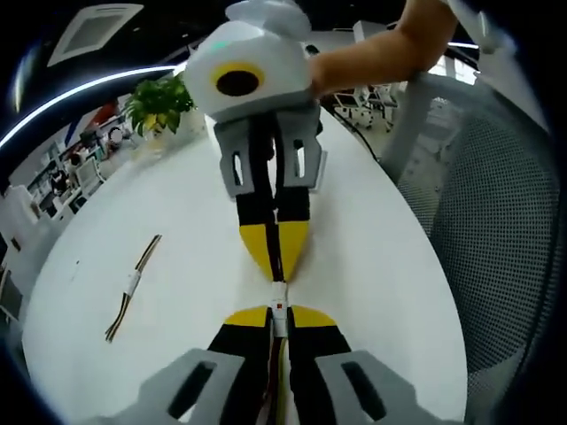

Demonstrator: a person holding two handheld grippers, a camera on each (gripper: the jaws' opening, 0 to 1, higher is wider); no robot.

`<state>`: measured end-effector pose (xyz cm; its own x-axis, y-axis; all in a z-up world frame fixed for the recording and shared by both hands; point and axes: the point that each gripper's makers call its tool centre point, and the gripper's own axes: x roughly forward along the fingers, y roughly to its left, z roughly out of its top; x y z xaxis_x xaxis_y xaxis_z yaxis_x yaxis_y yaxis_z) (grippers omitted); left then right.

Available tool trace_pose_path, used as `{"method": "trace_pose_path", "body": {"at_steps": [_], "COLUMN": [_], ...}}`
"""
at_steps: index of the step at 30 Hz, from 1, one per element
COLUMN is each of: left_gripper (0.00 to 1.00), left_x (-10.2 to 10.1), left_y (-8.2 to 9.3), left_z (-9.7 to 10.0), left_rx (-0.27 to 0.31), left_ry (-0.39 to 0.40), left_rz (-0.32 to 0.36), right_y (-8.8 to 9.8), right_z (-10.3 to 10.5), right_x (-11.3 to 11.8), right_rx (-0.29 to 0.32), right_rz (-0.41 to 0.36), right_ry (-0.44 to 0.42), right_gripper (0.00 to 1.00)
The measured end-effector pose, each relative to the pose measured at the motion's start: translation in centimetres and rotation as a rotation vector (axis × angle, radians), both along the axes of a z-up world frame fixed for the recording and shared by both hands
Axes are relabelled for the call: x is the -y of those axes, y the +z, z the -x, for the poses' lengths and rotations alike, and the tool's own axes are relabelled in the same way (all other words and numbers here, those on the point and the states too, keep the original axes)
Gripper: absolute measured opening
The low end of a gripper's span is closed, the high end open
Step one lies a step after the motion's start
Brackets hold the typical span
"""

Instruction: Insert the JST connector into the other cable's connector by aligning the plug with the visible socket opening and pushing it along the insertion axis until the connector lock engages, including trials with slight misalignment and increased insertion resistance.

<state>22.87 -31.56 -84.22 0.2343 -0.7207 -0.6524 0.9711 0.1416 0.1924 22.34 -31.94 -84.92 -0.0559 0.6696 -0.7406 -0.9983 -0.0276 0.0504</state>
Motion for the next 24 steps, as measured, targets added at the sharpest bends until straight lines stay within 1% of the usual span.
{"method": "trace_pose_path", "body": {"at_steps": [2,6,10,11,13,17,19,21,22,23,24], "left_gripper": [0.00,0.00,0.00,0.00,0.00,0.01,0.01,0.01,0.04,0.10,0.15], "left_x": [-0.02,-0.05,0.05,0.18,0.45,0.54,0.48,0.43,0.44,0.33,0.07], "left_y": [-0.07,-0.19,-0.25,-0.17,-0.08,-0.37,-0.44,-0.22,-0.06,0.23,0.34], "left_z": [-0.02,0.01,0.00,0.00,0.08,0.11,0.07,0.01,-0.01,0.22,0.22], "left_rx": [0.006,0.014,0.028,0.034,0.042,0.052,0.052,0.045,0.036,0.013,0.010], "left_ry": [-0.002,-0.010,-0.013,-0.017,-0.028,-0.042,-0.043,-0.042,-0.037,-0.026,-0.023], "left_rz": [-0.007,-0.021,-0.035,-0.036,-0.041,-0.063,-0.062,-0.047,-0.035,-0.026,-0.029], "right_y": [-0.10,-0.28,-0.30,-0.27,-0.27,-0.52,-0.46,-0.46,-0.49,-0.49,-0.49], "right_z": [-0.08,-0.07,-0.16,-0.13,-0.06,0.09,0.06,0.01,-0.05,-0.05,-0.01], "right_x": [-0.02,-0.07,-0.13,-0.18,-0.34,-0.41,-0.35,-0.34,-0.33,-0.33,-0.40], "right_rx": [0.002,-0.017,-0.052,-0.070,-0.081,-0.074,-0.073,-0.073,-0.067,-0.065,-0.070], "right_rz": [0.008,0.033,0.069,0.078,0.090,0.115,0.113,0.107,0.107,0.106,0.103], "right_ry": [0.001,-0.002,-0.030,-0.042,-0.040,-0.021,-0.019,-0.022,-0.021,-0.020,-0.022], "right_gripper": [0.00,0.00,0.00,0.00,0.00,0.00,0.00,0.00,0.00,0.00,0.00]}}
